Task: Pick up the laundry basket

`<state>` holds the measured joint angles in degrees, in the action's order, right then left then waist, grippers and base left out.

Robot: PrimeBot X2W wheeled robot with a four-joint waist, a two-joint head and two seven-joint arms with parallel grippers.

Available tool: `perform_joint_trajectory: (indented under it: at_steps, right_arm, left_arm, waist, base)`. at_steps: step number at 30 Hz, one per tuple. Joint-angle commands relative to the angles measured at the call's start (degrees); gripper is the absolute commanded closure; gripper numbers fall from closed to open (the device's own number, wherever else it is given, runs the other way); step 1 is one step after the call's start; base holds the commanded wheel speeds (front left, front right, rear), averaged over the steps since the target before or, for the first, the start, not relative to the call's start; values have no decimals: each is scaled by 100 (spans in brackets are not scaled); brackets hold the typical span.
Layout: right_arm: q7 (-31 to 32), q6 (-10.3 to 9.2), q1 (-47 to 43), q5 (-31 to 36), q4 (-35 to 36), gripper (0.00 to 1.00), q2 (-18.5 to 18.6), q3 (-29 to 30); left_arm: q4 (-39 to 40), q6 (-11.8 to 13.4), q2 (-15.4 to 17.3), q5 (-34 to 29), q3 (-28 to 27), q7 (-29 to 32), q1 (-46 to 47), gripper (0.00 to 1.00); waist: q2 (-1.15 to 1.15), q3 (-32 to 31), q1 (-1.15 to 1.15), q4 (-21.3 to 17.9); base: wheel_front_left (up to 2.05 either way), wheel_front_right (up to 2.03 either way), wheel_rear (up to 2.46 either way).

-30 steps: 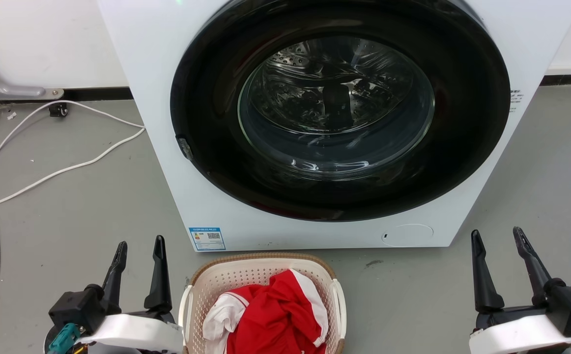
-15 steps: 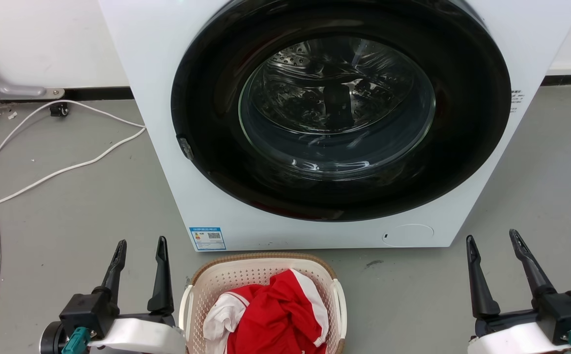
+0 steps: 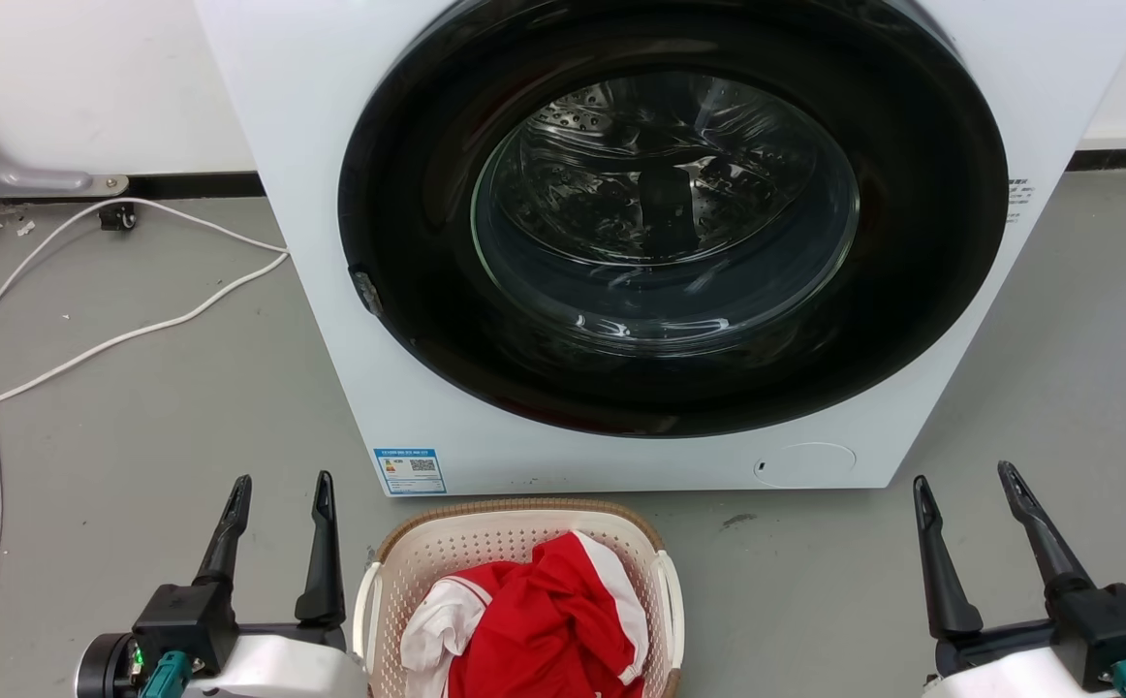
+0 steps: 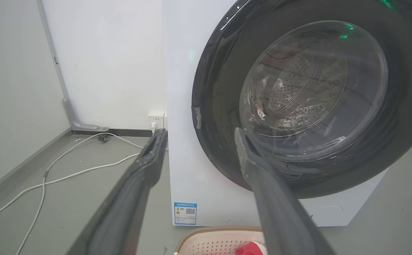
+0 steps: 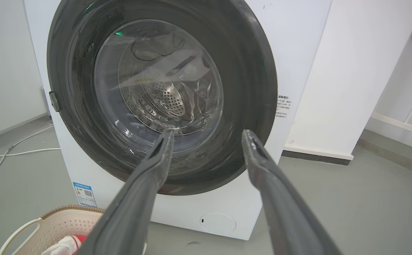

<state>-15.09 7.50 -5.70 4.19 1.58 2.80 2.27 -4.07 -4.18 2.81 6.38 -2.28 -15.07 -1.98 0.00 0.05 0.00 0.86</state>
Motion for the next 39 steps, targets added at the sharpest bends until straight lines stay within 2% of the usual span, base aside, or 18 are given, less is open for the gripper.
perform_joint_trajectory:
  at_steps: [1, 21, 39]
  right_arm:
    - [-11, -2, -68, -56, -45, 0, 15, 9]
    - [-11, -2, -58, -676, -333, 0, 14, 31]
    - [-11, -2, -58, -761, -350, 0, 14, 5]
  left_arm:
    - [-7, 28, 13, -15, -1, -16, -33, 0]
    - [-72, 93, 13, -39, -33, -16, -83, 0]
    - [-94, 107, 13, -55, -62, -16, -91, 0]
  waist:
    - [0, 0, 0, 1]
    - [0, -28, 0, 6]
    - [0, -43, 0, 31]
  base:
    - [0, 0, 0]
    - [0, 0, 0]
    - [0, 0, 0]
